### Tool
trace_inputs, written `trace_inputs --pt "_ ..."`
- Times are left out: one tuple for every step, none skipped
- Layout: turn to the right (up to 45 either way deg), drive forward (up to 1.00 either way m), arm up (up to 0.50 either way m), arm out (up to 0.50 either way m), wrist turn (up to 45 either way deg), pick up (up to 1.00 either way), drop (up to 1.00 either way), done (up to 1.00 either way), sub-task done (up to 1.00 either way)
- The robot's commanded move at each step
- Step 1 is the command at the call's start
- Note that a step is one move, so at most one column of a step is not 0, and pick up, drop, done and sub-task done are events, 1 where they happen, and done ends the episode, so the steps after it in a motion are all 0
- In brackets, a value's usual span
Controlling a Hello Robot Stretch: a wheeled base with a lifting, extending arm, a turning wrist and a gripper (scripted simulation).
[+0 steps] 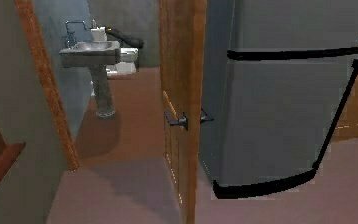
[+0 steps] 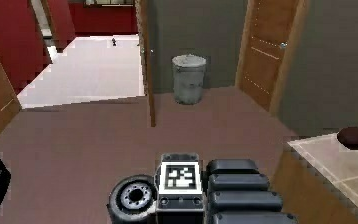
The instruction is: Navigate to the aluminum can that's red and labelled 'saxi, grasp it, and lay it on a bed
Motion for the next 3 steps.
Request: trace_inputs --pt "45.0 0.00 0.00 0.00 0.0 0.00 0.00 0.00 0.00" --pt "12.0 0.00 0.00 0.00 0.0 0.00 0.00 0.00 0.00" --pt "0.0 1.00 0.00 0.00 0.0 0.00 0.00 0.00 0.00"
